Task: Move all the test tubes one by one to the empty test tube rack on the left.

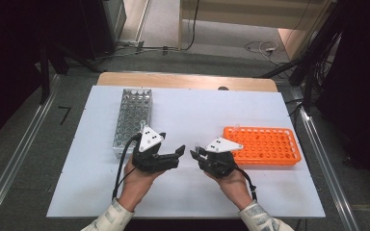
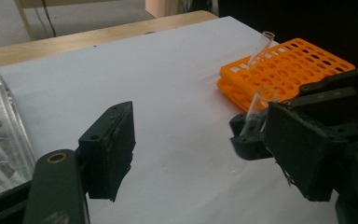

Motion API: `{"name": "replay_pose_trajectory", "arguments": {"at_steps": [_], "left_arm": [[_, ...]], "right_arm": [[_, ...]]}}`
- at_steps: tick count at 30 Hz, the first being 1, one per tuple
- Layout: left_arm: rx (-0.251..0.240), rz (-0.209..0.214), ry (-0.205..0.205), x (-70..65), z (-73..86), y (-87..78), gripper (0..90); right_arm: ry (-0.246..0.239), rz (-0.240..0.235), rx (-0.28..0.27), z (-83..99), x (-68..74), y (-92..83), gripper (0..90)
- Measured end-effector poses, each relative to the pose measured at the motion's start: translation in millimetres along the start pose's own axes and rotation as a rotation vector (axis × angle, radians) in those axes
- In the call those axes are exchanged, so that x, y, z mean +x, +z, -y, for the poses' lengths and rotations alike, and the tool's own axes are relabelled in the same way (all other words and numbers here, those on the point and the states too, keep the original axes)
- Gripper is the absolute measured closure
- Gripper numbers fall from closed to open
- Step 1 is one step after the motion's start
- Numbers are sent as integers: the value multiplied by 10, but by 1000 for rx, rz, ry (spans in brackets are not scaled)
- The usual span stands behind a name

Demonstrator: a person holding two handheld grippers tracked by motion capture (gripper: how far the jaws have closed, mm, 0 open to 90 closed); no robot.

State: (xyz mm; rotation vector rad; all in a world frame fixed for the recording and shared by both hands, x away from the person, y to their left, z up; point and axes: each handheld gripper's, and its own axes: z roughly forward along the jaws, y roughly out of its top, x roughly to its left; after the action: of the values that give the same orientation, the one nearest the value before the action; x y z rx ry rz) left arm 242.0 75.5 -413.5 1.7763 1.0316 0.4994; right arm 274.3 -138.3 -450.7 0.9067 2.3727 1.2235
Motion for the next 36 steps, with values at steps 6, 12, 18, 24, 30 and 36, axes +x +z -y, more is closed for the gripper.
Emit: {"name": "replay_pose_trajectory", "arguments": {"at_steps": [6, 12, 18, 24, 30, 36], "left_arm": [[11, 64, 54, -108, 23, 56, 442], [30, 90, 76, -139, 52, 109, 599], [45, 99, 86, -130, 60, 133, 706], [49, 99, 98, -127, 57, 138, 746], [45, 76, 98, -85, 11, 130, 750], [35, 33, 73, 20, -109, 147, 751]], "right_arm": [[-20, -26, 6, -32, 133, 76, 727], [-38, -45, 0, -52, 211, 103, 728], [-40, -51, -6, -55, 231, 97, 728], [-37, -54, -4, -53, 234, 91, 726], [-32, -71, -6, -59, 216, 66, 566], [-20, -89, 5, -48, 134, 27, 392]]}}
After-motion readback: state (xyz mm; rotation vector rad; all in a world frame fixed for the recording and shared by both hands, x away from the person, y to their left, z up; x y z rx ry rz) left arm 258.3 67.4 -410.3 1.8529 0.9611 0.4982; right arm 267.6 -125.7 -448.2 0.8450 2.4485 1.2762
